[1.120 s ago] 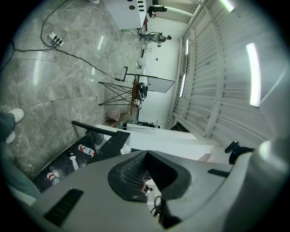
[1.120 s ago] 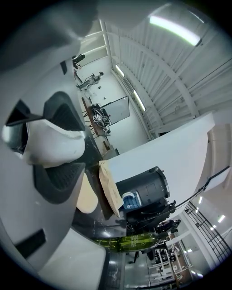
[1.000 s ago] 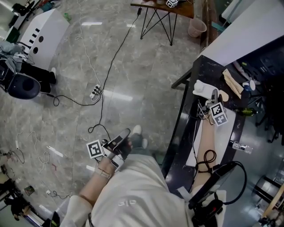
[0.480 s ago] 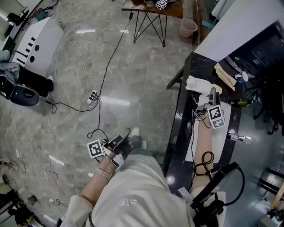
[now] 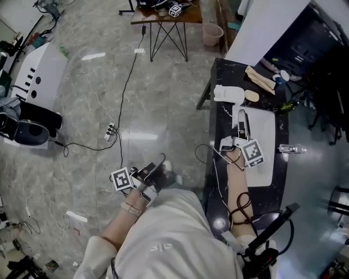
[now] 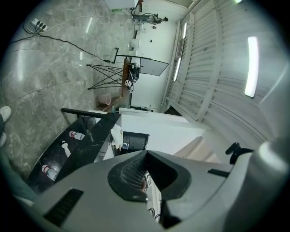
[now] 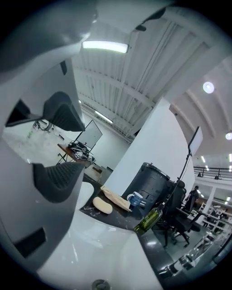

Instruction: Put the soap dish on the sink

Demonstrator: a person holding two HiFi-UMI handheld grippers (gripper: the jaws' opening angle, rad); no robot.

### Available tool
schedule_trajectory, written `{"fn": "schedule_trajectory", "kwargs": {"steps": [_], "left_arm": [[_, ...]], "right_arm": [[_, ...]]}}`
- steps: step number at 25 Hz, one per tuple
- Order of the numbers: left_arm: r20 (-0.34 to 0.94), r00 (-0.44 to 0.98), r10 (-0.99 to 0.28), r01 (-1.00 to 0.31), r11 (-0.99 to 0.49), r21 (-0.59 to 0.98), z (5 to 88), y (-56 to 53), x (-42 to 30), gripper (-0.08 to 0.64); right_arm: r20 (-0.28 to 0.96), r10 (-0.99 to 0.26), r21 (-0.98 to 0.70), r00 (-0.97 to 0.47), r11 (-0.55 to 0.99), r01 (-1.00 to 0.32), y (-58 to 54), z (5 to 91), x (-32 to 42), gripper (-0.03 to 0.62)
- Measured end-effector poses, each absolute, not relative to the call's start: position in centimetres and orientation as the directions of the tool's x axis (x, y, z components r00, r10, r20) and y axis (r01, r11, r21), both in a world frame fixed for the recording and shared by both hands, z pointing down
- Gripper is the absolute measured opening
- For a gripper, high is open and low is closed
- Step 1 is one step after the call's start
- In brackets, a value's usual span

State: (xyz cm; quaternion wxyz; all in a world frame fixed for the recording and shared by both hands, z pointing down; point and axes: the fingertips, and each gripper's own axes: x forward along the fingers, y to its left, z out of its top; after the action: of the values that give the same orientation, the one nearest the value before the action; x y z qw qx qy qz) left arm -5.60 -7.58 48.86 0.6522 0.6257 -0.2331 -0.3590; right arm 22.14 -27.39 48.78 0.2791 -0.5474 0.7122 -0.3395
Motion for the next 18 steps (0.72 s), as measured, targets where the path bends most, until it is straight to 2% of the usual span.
{"fn": "schedule_trajectory", "kwargs": {"steps": [5, 12, 18], "left_arm": [[-0.182, 0.686, -0.704, 0.192, -0.067, 0.979, 47.2, -7.2, -3.0, 0.006], [-0.221, 0.739, -0.637, 0.223, -0.078, 0.972, 46.6, -7.6, 0.3, 0.006], [-0.249, 0.772, -0.584, 0.257, -0.072, 0.964, 46.2, -7.9, 2.6, 0.006]], "right_arm": [[-0.049, -0.958, -0.860, -0.284, 0.185, -0.476, -21.4, 48.2, 20.0, 0.221], [-0.047, -0.945, -0.908, -0.324, 0.176, -0.380, -15.0, 48.6, 17.5, 0.221], [-0.083, -0.920, -0.910, -0.383, 0.227, -0.348, -10.8, 47.2, 15.4, 0.220]]}}
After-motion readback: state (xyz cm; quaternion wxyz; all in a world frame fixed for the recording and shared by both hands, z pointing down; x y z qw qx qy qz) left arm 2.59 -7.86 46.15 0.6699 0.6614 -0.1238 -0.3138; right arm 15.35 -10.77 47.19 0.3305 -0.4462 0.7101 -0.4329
